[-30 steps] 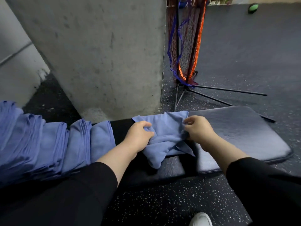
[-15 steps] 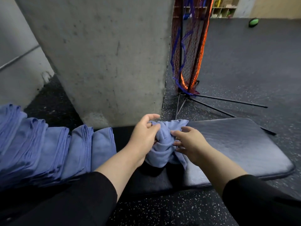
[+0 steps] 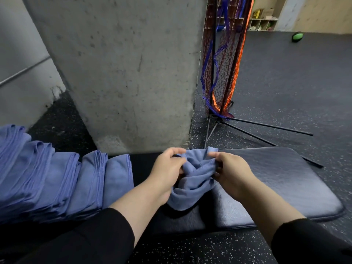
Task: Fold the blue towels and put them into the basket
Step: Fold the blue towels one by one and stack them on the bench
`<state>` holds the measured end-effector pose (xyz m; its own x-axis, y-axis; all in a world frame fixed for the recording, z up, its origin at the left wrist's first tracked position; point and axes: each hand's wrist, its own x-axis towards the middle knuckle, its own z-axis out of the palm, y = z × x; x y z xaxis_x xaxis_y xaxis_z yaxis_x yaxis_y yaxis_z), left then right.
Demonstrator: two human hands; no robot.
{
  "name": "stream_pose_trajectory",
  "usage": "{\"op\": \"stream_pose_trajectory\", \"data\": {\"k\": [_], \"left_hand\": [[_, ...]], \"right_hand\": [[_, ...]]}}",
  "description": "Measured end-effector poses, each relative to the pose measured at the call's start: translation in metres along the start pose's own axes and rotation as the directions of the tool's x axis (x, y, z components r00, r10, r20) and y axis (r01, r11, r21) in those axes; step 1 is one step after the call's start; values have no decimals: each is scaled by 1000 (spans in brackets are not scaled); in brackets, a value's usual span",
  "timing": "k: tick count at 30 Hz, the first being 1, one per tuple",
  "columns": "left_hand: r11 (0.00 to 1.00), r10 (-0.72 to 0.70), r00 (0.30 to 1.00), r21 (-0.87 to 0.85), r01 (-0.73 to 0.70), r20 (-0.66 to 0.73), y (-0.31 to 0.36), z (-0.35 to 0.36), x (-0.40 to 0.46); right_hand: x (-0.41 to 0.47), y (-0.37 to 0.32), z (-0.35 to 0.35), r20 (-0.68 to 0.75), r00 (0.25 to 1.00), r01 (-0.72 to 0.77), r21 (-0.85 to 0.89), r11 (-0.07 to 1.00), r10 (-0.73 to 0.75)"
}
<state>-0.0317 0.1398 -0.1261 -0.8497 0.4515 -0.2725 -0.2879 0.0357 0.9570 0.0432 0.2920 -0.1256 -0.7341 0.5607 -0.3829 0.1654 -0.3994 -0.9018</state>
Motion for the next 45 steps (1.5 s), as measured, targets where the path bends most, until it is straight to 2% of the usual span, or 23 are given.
{"op": "stream_pose_trajectory", "data": {"k": [3, 6, 8, 11, 14, 16, 17, 20, 23, 25, 27, 29, 31, 33, 35, 37, 39, 41, 43, 45], "left_hand": [[994, 58, 991, -84, -69, -119, 8, 0, 4], [970, 241, 935, 42, -239, -260, 15, -7, 6], [931, 363, 874, 147, -333, -322, 19, -11, 6], [906, 423, 816, 175, -386, -393, 25, -19, 8], [890, 453, 762, 182, -419, -463, 34, -32, 13], [899, 438, 785, 206, -387, -439, 34, -39, 15], [913, 407, 823, 209, -350, -397, 29, -41, 17], [971, 200, 926, 188, -145, -320, 12, -40, 18], [999, 31, 948, 22, -26, -317, 6, -41, 16], [995, -96, 978, 9, 100, -184, 1, -39, 9], [971, -209, 977, 113, 211, -32, -8, -33, -5], [952, -222, 975, 220, 212, 22, -13, -28, -11], [957, -192, 981, 219, 190, -11, -11, -28, -10], [972, -168, 984, 154, 175, -59, -5, -27, -8], [986, -84, 986, 131, 102, -142, 2, -28, -9], [991, 7, 972, 133, 25, -235, 9, -31, -8], [989, 15, 957, 145, 29, -291, 15, -38, -9], [978, -63, 968, 179, 108, -244, 13, -41, -12], [965, -172, 973, 170, 197, -154, 8, -39, -18], [974, -174, 976, 123, 190, -135, 9, -36, -20]], "right_hand": [[0, 2, -3, 30, 992, 127, -343, 931, -124], [-1, 3, -7, 88, 974, 220, -584, 782, -208], [-1, -1, -13, 92, 979, 201, -594, 779, -183], [-5, -14, -23, 103, 982, 187, -566, 803, -156], [-4, -27, -37, -22, 971, 196, -500, 843, -238], [0, -27, -46, -114, 964, 179, -394, 902, -241], [1, -24, -47, -138, 967, 158, -332, 930, -214], [-1, -21, -48, -142, 977, 124, -230, 965, -159], [3, -23, -52, -162, 981, 107, -36, 994, -112], [5, -21, -57, -155, 986, 70, 73, 995, -58], [2, -15, -57, -116, 993, 36, 33, 999, -32], [-3, -7, -57, -83, 997, -3, -116, 993, -7], [-5, 2, -59, -36, 997, -71, -288, 955, 64], [-5, 12, -60, -38, 992, -119, -533, 837, 117], [1, 18, -60, -58, 997, -70, -671, 738, 42], [3, 10, -60, -109, 986, 27, -628, 778, -122], [10, -1, -66, -203, 951, 107, -490, 865, -232], [8, -4, -66, -244, 952, 87, -364, 927, -186], [0, 2, -60, -204, 976, 5, -327, 945, -76], [-5, 4, -54, -183, 983, -24, -297, 955, -33]]}}
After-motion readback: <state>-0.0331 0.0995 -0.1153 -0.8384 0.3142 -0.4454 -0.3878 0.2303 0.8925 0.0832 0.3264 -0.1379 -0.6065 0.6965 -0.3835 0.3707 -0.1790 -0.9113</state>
